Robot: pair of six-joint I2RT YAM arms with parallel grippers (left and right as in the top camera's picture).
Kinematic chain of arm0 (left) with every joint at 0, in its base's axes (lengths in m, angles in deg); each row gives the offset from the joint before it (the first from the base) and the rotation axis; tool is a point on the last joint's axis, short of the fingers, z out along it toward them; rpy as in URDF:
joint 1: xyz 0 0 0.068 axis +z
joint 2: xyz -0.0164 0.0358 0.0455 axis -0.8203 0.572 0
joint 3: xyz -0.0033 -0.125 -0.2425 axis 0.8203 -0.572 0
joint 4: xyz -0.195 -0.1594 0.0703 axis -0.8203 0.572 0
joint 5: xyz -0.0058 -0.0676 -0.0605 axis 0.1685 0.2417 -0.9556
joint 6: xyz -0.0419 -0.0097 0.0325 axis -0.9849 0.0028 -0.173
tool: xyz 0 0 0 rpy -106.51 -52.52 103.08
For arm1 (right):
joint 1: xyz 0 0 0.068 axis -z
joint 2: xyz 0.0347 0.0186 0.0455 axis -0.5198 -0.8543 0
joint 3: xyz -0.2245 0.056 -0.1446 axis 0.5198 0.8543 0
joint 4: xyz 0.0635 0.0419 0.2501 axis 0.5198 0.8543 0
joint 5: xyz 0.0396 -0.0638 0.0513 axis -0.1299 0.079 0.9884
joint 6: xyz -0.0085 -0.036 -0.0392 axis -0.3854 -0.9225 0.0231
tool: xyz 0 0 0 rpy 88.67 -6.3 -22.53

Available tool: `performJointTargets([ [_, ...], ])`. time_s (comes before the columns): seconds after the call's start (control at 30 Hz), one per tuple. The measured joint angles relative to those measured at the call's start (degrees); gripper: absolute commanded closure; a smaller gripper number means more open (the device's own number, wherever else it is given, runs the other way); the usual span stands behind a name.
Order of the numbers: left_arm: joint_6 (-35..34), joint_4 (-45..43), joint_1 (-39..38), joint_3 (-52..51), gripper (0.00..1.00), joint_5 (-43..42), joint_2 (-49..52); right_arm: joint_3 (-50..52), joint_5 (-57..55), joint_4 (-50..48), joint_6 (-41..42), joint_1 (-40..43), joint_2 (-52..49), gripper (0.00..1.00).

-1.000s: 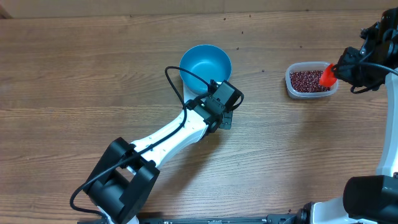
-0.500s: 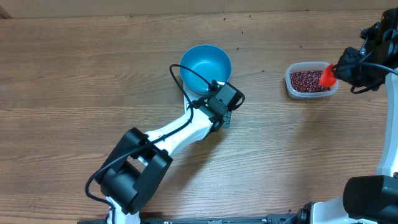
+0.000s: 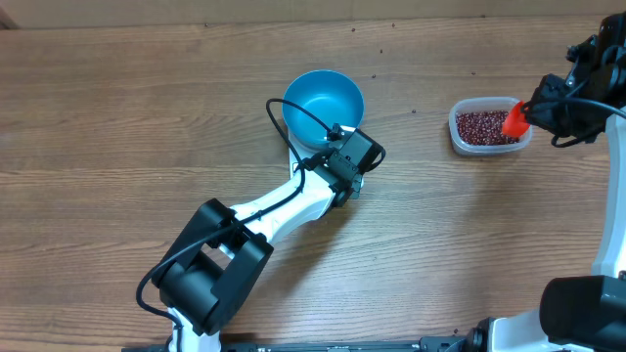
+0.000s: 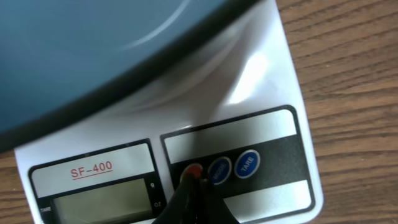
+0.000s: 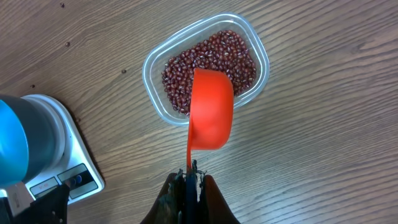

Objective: Scoop item into bowl and weigh 150g on scale

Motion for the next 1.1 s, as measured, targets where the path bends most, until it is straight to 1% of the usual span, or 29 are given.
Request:
performJointTargets([
  [0.63,0.0,-1.09,0.0,-0.02,0.96,1.03,0.48,0.0,0.02,0.55,-0.02,0.0,0.0,0.96],
  [1.1,0.0,-4.52,0.81,-0.55,0.96,1.46,1.46,0.0,0.0,1.44,-0.96,0.0,0.0,0.96],
])
